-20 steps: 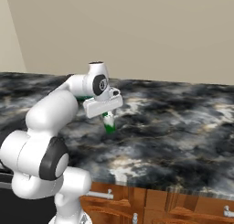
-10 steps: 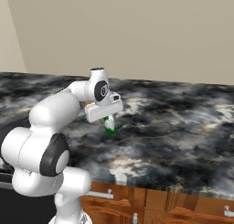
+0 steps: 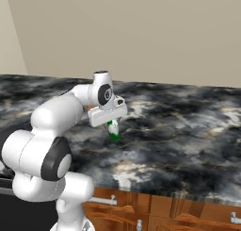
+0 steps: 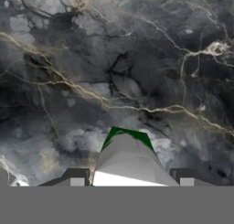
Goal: Move the drinks to the dining counter.
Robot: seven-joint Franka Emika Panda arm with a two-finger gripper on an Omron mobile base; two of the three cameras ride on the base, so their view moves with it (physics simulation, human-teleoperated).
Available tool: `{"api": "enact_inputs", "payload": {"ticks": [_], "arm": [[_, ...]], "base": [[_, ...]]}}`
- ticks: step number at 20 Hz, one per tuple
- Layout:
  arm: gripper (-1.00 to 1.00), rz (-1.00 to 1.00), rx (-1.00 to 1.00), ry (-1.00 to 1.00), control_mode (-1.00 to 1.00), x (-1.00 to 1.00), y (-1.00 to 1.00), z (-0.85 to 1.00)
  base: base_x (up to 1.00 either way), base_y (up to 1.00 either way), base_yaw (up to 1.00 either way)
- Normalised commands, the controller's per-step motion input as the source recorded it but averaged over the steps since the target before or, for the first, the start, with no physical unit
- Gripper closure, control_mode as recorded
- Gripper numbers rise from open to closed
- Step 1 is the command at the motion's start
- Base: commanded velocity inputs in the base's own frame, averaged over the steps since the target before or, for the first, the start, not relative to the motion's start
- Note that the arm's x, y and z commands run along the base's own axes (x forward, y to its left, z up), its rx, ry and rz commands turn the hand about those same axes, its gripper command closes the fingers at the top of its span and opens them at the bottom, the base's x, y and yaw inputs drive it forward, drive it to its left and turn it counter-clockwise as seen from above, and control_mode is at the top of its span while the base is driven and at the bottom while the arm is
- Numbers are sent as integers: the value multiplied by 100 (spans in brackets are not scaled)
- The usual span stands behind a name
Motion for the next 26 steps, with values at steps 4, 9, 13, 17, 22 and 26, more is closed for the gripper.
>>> {"api": "enact_inputs", "payload": {"ticks": [4,9,13,17,22,26], "arm": [[100,0,0,0,-100,0,-10,-7],[100,0,0,0,-100,1,-2,-11],[100,0,0,0,-100,0,0,-22],[100,0,1,0,-100,0,0,-29],[100,0,2,-2,-100,0,0,-28],[100,0,2,-2,-100,0,-1,-30]], "base": [[0,0,0],[0,0,0],[0,0,0],[0,0,0],[0,0,0],[0,0,0]]}}
